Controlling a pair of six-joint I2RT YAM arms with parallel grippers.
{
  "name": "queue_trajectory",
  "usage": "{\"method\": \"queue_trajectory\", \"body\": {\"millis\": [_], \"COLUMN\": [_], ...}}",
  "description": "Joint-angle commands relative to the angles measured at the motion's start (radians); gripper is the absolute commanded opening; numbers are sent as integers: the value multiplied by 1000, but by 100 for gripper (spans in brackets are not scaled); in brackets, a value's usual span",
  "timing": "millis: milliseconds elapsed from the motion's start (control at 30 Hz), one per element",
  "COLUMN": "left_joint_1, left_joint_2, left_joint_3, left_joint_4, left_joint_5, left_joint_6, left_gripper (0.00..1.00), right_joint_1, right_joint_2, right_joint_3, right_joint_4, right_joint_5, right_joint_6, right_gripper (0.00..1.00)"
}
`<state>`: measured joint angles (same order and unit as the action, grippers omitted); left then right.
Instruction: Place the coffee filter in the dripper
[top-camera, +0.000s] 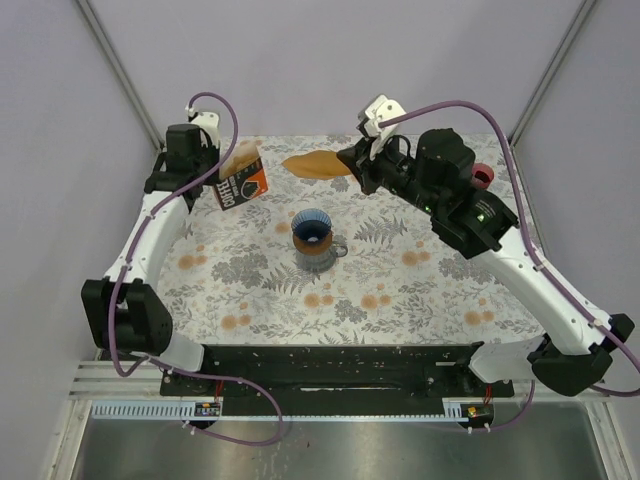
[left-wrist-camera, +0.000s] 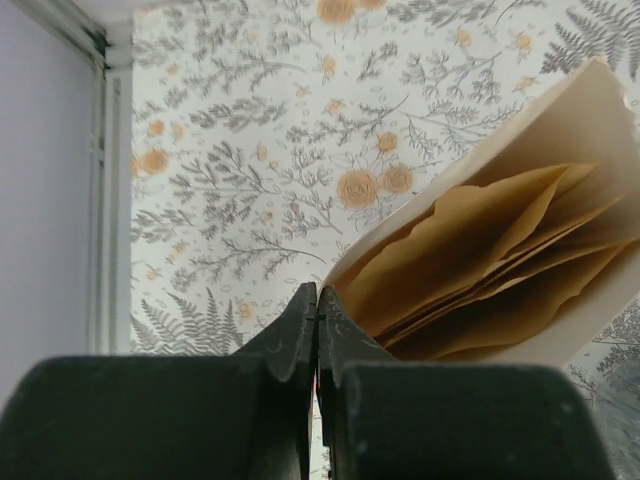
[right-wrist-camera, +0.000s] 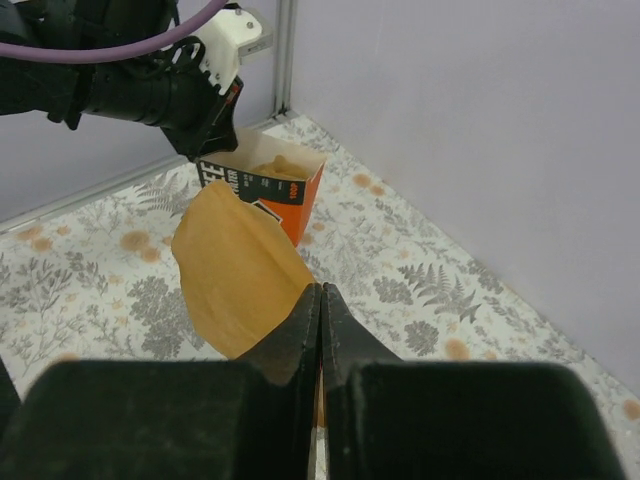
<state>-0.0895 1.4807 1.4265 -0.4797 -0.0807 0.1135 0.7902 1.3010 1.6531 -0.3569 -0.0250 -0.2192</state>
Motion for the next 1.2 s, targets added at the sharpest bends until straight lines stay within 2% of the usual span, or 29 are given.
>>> {"method": "queue_trajectory", "body": {"millis": [0, 167, 367, 667, 767, 867, 1000, 1067, 1167], "left_joint_1": [19, 28, 28, 28, 28, 28, 28, 28, 28], "left_joint_2": [29, 116, 211, 274, 257, 228, 173, 133, 67], "left_joint_3": [-86, -143, -204, -205, -212, -213, -193, -161, -107], "left_joint_4": [291, 403, 519, 498, 500, 492, 481, 426, 357], "left_joint_5": [30, -14, -37, -33, -10, -1, -16, -11, 42], "left_joint_6": [-95, -164, -169, -187, -172, -167, -161, -158, -153], "left_gripper": [0, 0, 0, 1, 27, 46, 64, 73, 78], "right_joint_1": [-28, -58, -86, -98, -100, -100, -101, -101, -103], "right_joint_2": [21, 37, 32, 24, 17, 12, 3, -5, -14], "right_joint_3": [-39, -96, -145, -191, -200, -208, -210, -210, -210], "right_joint_4": [56, 91, 116, 128, 130, 127, 108, 102, 98], "right_joint_5": [-104, -183, -253, -280, -288, -293, -274, -270, -279], "right_joint_6": [67, 110, 144, 169, 172, 185, 213, 243, 277], "right_gripper": [0, 0, 0, 0, 0, 0, 0, 0, 0]}}
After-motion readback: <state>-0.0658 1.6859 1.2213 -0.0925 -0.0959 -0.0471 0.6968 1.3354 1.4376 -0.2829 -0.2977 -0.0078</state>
